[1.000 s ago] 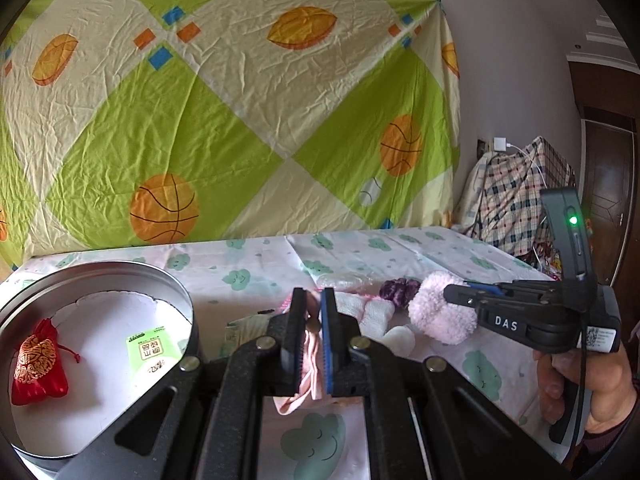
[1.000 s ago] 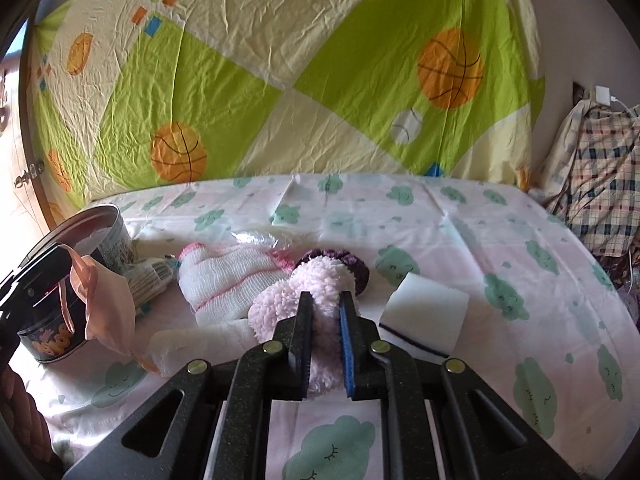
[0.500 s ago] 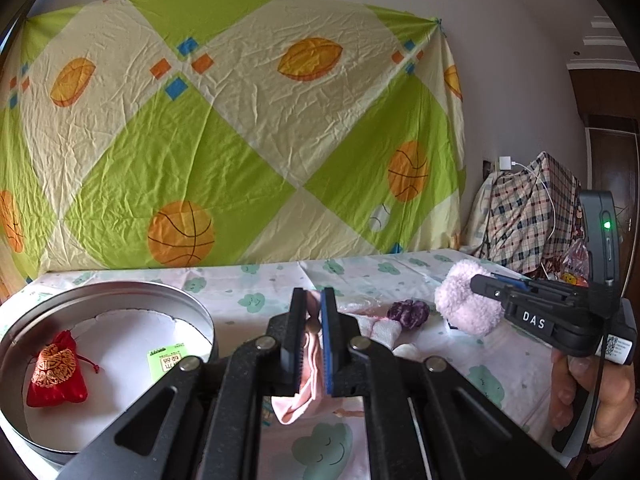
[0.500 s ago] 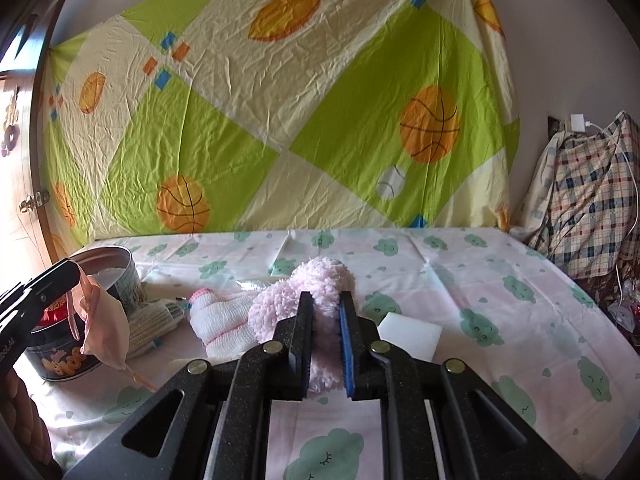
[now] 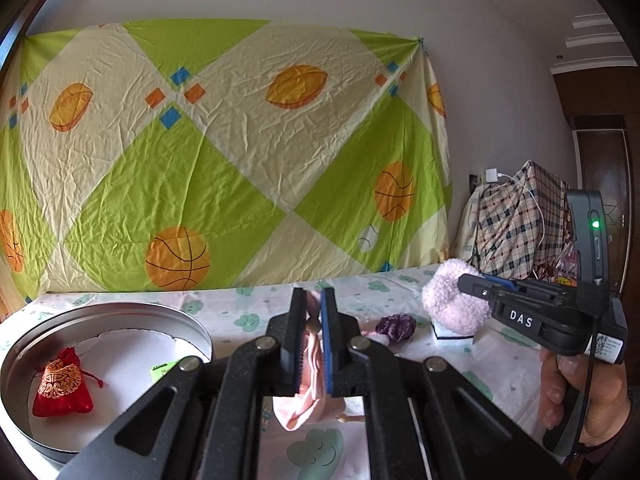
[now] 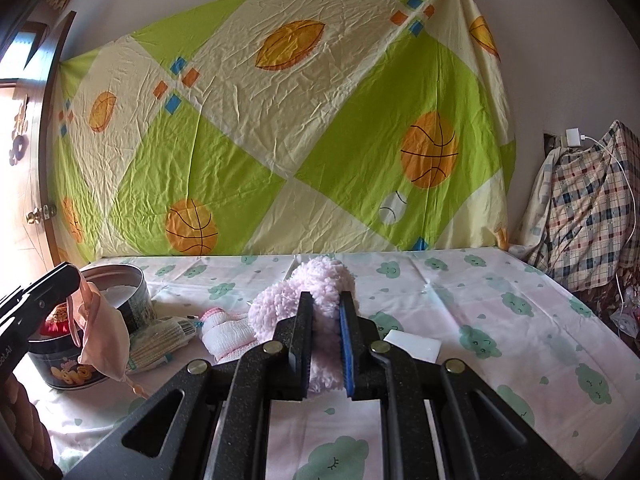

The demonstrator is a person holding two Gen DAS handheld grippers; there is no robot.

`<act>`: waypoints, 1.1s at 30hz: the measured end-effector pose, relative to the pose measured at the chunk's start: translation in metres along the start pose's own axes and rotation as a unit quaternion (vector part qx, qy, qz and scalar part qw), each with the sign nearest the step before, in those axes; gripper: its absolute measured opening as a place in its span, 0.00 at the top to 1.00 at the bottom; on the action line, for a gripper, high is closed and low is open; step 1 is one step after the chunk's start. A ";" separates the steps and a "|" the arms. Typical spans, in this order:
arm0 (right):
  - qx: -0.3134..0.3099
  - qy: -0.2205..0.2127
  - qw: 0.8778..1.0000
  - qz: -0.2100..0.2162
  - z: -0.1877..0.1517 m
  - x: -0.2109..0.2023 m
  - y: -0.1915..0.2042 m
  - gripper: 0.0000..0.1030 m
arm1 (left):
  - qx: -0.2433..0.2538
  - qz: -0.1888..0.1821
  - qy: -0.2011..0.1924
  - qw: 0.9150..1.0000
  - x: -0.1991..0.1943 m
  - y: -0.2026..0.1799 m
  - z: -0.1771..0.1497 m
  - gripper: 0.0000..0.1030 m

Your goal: Organize soft objects

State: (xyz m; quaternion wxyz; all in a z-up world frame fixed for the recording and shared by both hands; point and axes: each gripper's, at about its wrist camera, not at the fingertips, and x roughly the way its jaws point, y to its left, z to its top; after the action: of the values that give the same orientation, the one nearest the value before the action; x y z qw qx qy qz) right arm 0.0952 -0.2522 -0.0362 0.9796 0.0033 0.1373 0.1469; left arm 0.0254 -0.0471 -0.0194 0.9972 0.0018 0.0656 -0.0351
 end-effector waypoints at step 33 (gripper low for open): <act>0.018 -0.030 0.998 0.048 0.000 -0.005 0.036 0.87 | -0.027 0.033 0.009 0.999 -0.005 0.020 -0.001 0.95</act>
State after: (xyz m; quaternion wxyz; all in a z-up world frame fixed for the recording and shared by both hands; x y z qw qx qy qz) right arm 0.0801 -0.2188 -0.0331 0.9750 0.0316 0.1098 0.1908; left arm 0.0218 -0.0266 -0.0202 0.9969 -0.0225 0.0756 -0.0007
